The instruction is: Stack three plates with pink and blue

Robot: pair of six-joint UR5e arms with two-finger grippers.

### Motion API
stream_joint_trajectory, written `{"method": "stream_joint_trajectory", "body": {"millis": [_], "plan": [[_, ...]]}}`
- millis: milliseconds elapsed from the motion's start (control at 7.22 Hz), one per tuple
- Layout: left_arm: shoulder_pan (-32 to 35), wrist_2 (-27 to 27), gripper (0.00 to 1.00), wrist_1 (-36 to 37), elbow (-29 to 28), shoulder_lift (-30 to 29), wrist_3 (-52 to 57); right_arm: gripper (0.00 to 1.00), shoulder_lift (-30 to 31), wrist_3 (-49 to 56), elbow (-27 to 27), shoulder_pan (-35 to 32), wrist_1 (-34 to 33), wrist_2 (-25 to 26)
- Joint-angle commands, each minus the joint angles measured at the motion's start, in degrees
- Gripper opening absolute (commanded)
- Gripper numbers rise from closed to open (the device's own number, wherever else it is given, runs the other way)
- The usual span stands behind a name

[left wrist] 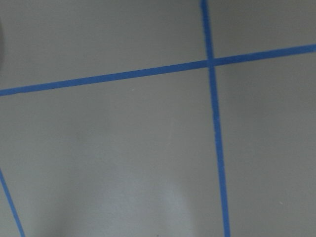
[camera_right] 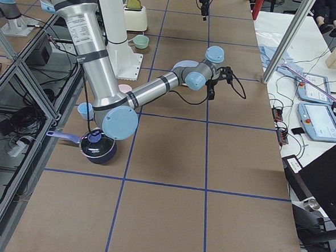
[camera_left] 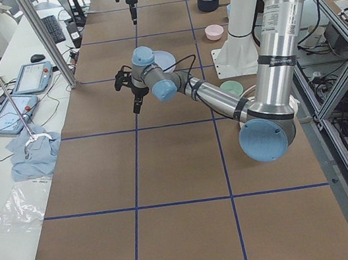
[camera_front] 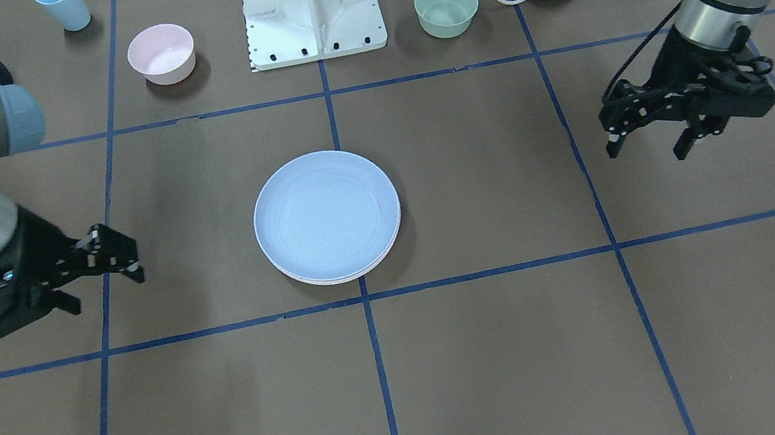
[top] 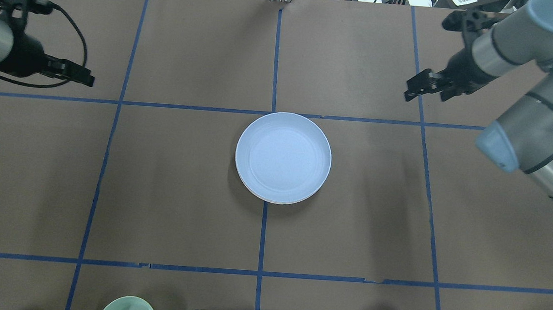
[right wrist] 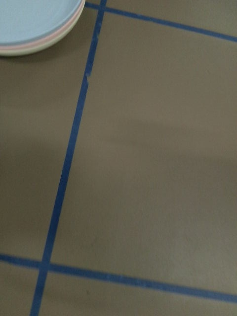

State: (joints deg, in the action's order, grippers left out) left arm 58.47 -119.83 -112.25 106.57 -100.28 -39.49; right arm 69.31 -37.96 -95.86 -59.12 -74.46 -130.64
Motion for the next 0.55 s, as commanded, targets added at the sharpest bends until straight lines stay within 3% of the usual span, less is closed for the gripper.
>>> {"method": "stream_joint_trajectory", "body": {"millis": [0,138,415], "plan": [[9.7,-1.1,1.00,3.5,-2.2,2.9,19.1,1.00,7.8,27.5,1.1,-11.1,-7.6,-1.2],[13.7,-1.3,1.00,3.6,-3.3,5.4,26.6,1.00,11.1,40.8,2.2,-17.0,-10.5,-1.1],[20.3,-2.1,1.00,2.9,-3.7,11.1,36.6,1.00,17.7,52.5,1.8,-25.5,-14.7,-1.2]]}}
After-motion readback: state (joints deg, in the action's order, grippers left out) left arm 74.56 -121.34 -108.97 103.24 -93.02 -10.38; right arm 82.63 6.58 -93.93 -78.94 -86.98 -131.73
